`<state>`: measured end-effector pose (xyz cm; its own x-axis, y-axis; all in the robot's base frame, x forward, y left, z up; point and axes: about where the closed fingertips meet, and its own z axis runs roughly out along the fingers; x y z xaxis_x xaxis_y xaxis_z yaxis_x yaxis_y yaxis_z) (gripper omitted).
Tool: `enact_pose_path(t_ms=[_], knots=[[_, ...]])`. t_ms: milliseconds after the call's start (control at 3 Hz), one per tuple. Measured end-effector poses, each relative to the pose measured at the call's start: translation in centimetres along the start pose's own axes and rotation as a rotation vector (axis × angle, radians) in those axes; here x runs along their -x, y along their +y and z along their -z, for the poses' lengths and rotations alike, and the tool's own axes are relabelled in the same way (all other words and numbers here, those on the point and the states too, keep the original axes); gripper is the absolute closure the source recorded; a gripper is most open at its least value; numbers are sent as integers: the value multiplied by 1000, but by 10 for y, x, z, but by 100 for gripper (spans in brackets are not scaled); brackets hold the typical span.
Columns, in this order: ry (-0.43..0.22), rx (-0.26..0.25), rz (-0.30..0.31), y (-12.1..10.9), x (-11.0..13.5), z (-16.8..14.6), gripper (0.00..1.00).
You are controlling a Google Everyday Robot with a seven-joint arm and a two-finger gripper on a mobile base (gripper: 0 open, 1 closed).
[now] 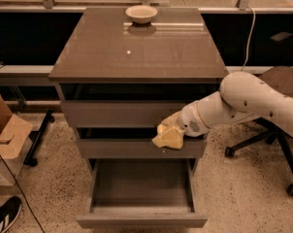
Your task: Place sponge into bottom drawer
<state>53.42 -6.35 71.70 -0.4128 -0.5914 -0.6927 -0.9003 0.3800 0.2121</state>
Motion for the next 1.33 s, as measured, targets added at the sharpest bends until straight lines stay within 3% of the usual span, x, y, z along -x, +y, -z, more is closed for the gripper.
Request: enact_pose_path(t_ms=[333,667,1333], knots=[[-64,47,-17,1,-20,-36,100],[-165,75,-30,-11,-58,-94,100],[-339,87,-68,-53,-131,-179,100]])
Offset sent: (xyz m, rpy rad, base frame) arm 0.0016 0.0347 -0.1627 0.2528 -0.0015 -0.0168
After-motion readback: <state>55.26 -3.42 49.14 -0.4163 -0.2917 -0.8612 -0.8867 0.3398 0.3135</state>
